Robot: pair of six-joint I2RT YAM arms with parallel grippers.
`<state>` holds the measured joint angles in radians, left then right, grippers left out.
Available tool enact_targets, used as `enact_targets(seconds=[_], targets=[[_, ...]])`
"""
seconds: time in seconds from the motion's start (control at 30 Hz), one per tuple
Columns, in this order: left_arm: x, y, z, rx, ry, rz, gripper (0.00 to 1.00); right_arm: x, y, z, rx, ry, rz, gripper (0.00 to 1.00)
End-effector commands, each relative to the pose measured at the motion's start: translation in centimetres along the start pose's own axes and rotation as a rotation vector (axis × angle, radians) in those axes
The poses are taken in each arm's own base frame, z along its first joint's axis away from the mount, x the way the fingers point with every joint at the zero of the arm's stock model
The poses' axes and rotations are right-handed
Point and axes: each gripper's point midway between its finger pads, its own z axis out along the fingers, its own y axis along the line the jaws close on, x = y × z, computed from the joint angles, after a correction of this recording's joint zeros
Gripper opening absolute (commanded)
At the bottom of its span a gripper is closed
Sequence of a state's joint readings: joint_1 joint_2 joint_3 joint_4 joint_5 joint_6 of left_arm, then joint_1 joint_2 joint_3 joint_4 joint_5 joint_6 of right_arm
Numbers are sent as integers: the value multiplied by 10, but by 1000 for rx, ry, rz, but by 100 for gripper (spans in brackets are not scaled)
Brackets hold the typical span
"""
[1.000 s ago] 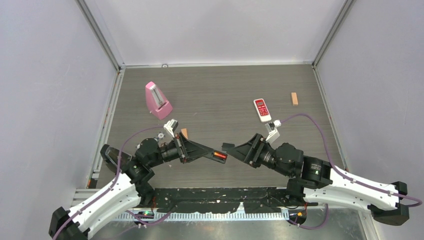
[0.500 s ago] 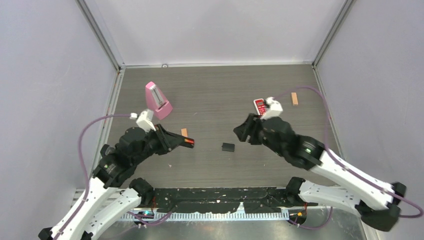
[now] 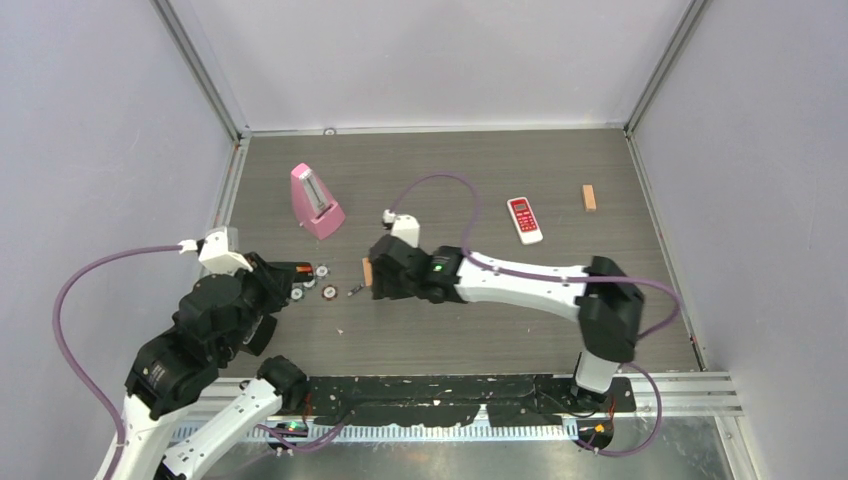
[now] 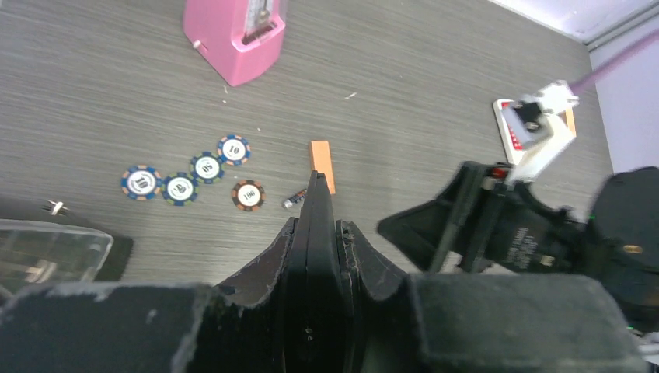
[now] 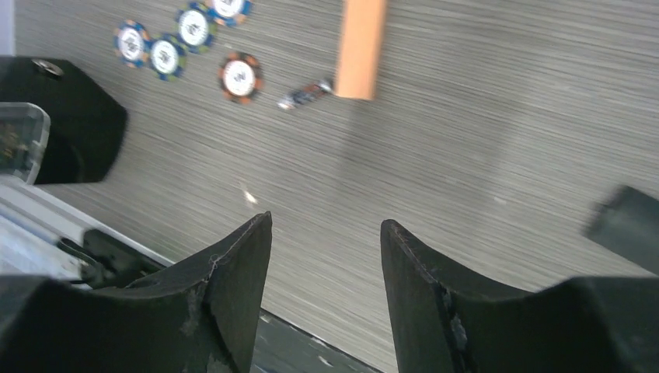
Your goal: Load the batteries into the remote control
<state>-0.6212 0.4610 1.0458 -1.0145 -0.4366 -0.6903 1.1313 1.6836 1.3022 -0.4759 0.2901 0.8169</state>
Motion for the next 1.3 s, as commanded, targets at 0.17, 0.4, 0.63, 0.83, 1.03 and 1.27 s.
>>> enact_targets(seconds=[0.17, 0.4, 0.63, 0.83, 1.03, 1.27], targets=[[-27, 15, -26, -23, -102, 18, 0, -3, 49, 55, 112, -41, 190, 60], [-29, 18, -29, -22, -118, 20, 0, 13, 53, 77, 172, -6, 248, 58], [-27, 18, -30, -14, -111, 24, 0, 16, 55, 95, 212, -16, 315, 55], [-25, 22, -36, -15, -111, 19, 0, 11, 61, 111, 258, -34, 335, 53], [-24, 26, -41, -16, -115, 13, 0, 16, 49, 127, 333, -50, 316, 52], [-21, 27, -41, -13, -111, 4, 0, 22, 33, 139, 405, -51, 251, 49]])
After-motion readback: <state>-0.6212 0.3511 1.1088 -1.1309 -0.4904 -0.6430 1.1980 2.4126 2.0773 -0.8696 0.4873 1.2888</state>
